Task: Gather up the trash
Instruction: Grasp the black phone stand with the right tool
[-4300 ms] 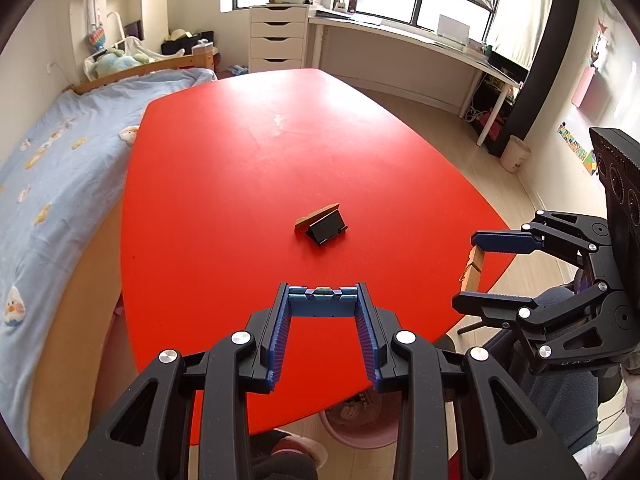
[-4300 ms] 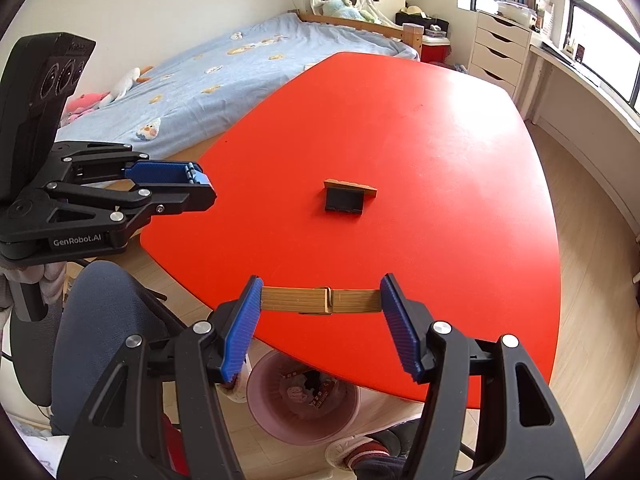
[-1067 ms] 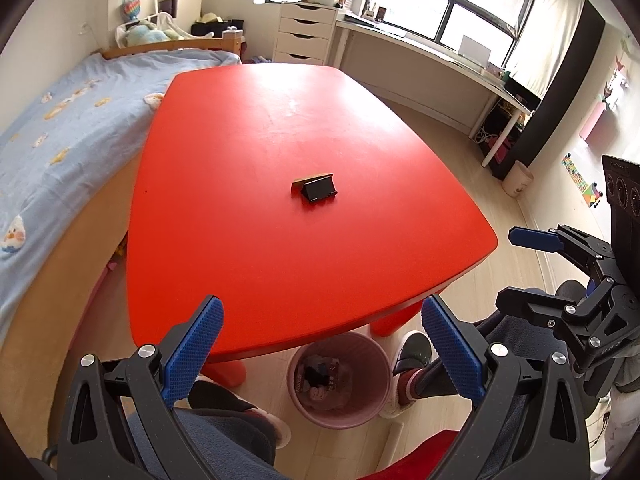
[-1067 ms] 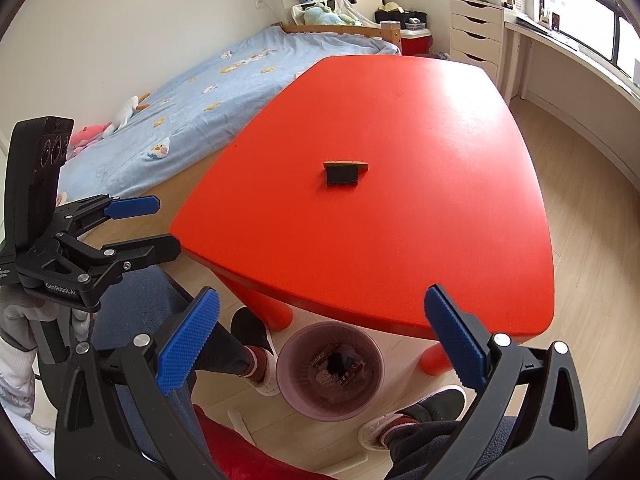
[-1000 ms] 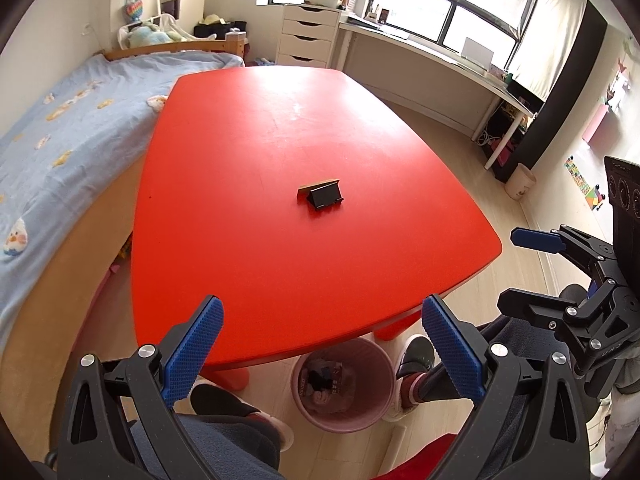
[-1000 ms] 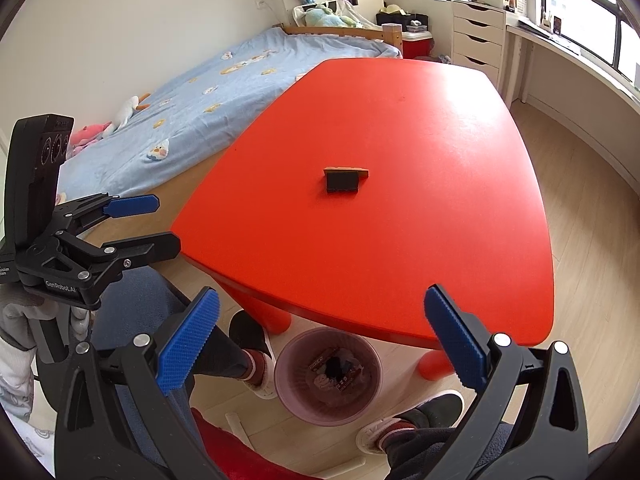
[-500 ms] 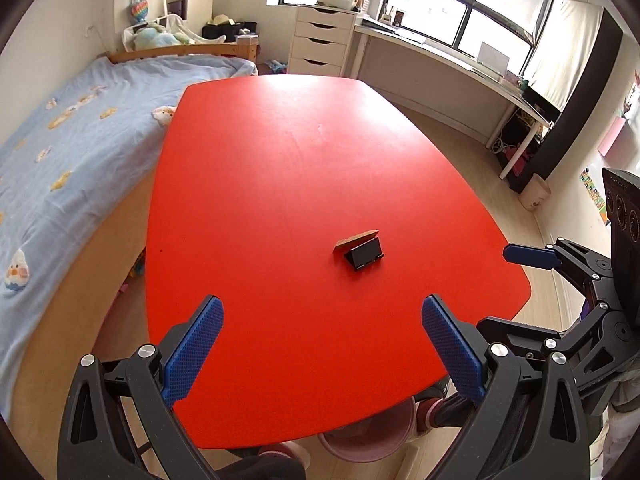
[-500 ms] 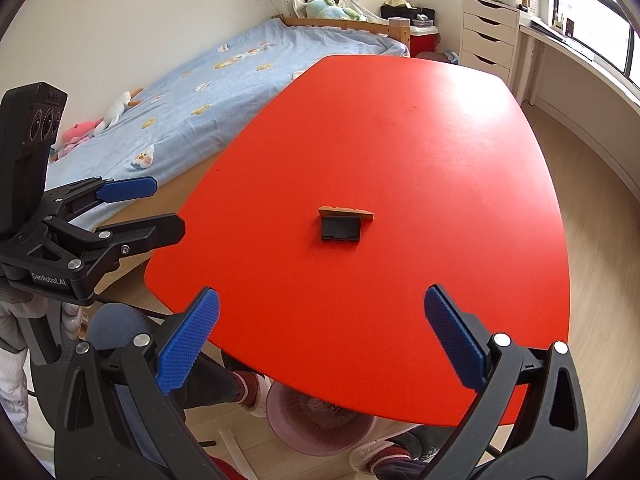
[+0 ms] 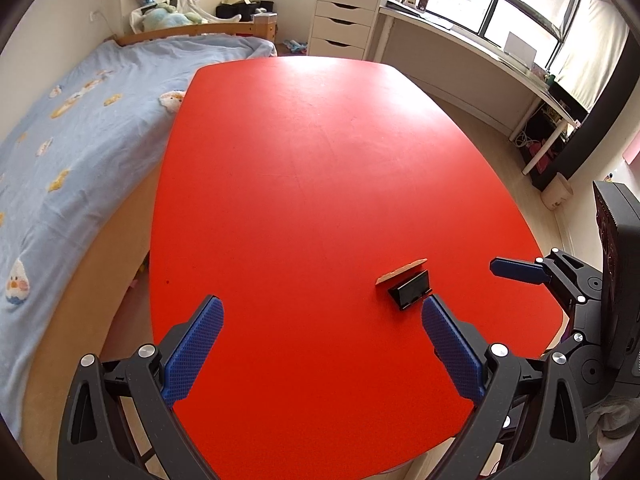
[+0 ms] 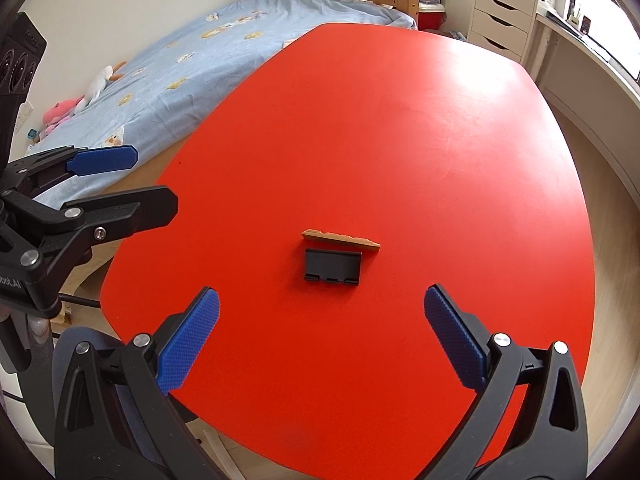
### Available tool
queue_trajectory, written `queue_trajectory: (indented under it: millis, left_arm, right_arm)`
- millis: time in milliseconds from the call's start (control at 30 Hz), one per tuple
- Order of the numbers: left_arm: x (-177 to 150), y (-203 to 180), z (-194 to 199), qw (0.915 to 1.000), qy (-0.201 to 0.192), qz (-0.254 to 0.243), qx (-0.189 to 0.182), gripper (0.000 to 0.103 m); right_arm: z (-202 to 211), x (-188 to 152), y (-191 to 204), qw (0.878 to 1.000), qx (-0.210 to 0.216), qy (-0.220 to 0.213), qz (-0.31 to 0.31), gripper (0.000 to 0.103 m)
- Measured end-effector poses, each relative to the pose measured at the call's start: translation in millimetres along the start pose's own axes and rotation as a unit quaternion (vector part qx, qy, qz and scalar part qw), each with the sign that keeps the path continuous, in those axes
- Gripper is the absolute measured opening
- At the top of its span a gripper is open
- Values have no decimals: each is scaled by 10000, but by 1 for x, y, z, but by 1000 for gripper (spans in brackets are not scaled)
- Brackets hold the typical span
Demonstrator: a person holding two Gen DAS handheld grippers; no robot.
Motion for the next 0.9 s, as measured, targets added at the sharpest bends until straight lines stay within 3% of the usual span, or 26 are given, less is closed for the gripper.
queue_trajectory:
  millis: [233,567,900]
  left_arm:
    - [5,15,-17,9996,171,205,121,95]
    - [4,23,-29,9988,314,287,228,95]
    - [5,22,-32,9987,342,279,236,95]
  right_arm:
    - [-31,11,1,9998,-46,186,51,99]
    - [-54,19,7,9992,-66,382,54,64]
    - [-60,19,6,9991,-125,399,93,47]
Point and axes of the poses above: each gripper's, at about its wrist camera, not at the fingertips, and z roughly against the way its jaws point, y to its left, x to its top, the point moved 2 cm from there along -z, roughly the way its jaws point, and after that the axes turned 7 degrees about -x, right-handed, at the moved point
